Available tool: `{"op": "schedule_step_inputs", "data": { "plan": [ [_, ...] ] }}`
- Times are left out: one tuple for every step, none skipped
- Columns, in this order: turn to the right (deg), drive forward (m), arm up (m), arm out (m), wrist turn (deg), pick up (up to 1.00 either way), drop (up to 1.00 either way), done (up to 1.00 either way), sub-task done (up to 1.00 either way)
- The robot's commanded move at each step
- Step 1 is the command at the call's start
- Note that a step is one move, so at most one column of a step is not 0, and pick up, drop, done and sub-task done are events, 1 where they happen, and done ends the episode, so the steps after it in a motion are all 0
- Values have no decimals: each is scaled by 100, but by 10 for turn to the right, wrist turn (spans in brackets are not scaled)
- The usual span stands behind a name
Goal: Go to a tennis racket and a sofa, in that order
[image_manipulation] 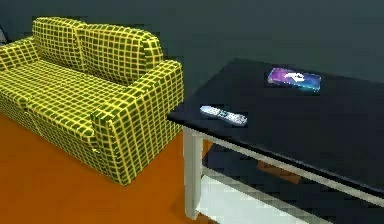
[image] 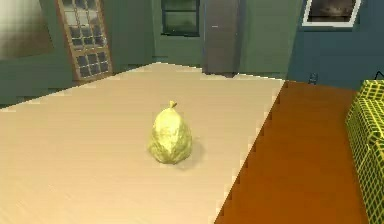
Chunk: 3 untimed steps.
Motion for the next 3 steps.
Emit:
{"op": "schedule_step_inputs", "data": {
  "plan": [
    [-450, 0, 0, 0, 0, 0, 0, 0, 0],
    [-450, 0, 0, 0, 0, 0, 0, 0, 0],
    [-450, 0, 0, 0, 0, 0, 0, 0, 0]
  ]
}}
